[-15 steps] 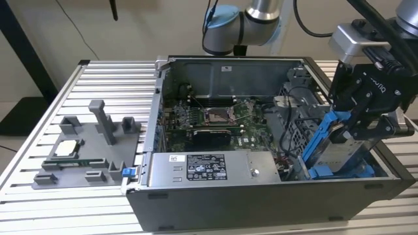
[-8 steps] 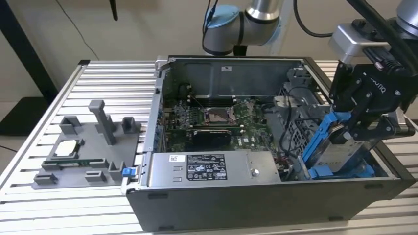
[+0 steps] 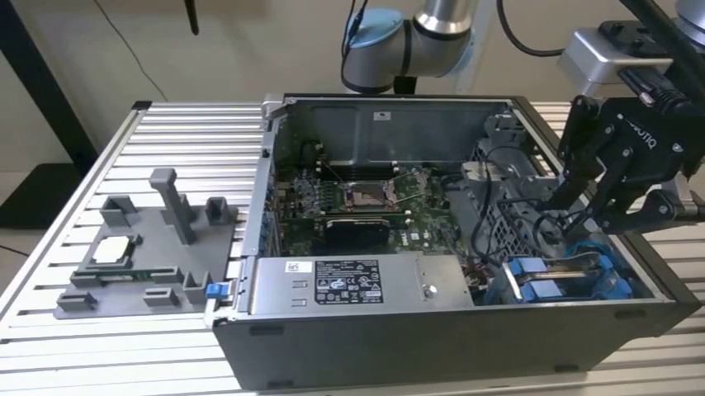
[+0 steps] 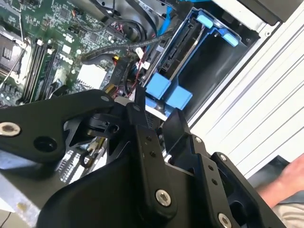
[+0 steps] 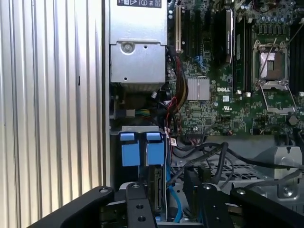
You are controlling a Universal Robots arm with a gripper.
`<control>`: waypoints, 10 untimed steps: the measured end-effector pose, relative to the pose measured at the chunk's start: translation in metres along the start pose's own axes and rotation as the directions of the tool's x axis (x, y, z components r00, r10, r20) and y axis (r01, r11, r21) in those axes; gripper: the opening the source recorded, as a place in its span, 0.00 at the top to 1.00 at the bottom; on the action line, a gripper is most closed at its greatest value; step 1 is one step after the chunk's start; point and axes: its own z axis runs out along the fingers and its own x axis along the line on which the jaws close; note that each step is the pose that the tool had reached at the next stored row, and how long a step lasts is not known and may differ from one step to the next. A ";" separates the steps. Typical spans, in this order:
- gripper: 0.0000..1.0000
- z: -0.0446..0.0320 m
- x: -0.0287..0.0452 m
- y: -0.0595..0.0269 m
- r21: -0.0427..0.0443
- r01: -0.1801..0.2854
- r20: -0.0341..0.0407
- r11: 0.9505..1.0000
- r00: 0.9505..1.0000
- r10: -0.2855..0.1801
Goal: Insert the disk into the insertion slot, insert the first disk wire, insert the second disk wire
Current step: 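Insert the disk into the insertion slot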
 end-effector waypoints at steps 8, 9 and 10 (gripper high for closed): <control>0.00 0.0027 -0.0188 0.0008 0.006 0.001 0.007 1.000 1.000 -0.001; 0.00 0.0033 -0.0211 0.0009 0.007 0.001 0.007 1.000 1.000 -0.001; 0.00 0.0039 -0.0231 0.0009 0.008 0.001 0.006 1.000 1.000 -0.001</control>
